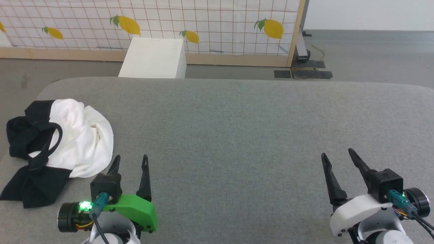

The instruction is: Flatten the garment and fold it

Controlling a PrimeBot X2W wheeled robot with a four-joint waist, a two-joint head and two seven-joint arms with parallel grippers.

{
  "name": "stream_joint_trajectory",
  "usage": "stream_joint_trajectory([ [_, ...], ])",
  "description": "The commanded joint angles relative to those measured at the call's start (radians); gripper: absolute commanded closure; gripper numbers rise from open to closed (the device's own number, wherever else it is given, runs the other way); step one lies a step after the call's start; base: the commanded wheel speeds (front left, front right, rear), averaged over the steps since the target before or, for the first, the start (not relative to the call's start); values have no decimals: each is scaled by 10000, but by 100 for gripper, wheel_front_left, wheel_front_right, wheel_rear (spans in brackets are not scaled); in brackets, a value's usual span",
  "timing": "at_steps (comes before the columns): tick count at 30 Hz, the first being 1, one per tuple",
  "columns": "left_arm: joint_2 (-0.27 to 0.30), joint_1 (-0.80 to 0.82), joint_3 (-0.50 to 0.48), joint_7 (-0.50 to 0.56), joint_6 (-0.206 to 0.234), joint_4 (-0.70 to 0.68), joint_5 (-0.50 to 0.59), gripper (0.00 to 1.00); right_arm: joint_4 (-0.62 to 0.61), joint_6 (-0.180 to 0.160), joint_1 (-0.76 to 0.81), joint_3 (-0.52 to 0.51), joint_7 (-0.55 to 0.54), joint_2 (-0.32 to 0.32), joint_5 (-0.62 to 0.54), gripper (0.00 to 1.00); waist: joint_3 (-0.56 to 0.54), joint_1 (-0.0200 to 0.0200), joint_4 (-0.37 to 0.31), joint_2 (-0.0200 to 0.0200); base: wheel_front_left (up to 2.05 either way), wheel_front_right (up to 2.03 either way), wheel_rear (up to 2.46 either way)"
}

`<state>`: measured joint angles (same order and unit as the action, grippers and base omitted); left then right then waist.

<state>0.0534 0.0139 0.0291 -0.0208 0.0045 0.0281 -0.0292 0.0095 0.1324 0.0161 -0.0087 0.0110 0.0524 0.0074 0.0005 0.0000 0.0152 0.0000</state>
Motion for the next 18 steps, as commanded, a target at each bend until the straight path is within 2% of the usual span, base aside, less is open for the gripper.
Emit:
stream_joint_trajectory([
  [1,-1,153,57,-120,92,83,-106,0,51,-2,-86,-31,136,-3,9,0,3,0,76,0,0,0,0],
  [18,37,268,219,-467,338,332,-331,0,236,-4,-191,-88,394,-6,43,0,11,0,1074,0,0,0,0],
])
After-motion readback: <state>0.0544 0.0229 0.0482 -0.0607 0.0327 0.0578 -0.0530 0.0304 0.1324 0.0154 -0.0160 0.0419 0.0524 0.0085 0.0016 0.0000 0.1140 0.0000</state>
